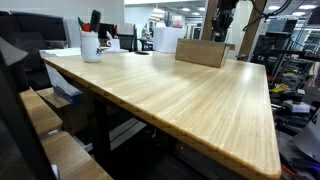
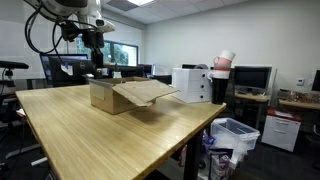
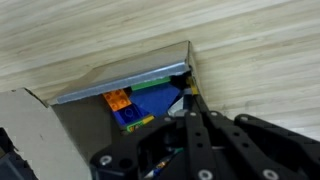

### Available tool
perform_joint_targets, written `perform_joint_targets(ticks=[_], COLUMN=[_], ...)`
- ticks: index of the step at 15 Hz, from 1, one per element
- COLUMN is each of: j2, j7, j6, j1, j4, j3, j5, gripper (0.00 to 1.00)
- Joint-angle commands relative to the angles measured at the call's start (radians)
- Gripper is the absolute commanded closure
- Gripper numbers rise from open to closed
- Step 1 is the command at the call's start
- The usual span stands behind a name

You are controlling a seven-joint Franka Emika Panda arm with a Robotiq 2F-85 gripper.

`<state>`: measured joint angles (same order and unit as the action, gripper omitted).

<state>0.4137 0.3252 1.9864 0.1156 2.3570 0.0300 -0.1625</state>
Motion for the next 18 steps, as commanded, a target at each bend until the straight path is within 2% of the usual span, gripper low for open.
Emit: perform_joint_targets(ticks=[1,18], j2=[-0.017,-0.095], j7=[0.025,0.001], j6=[0.01,-0.106], j1=[0.005,-0.018], j4=[0.004,-0.074], j3=[0.003,-0.012], j5=[-0.021,0.067], gripper=[0.97,0.97])
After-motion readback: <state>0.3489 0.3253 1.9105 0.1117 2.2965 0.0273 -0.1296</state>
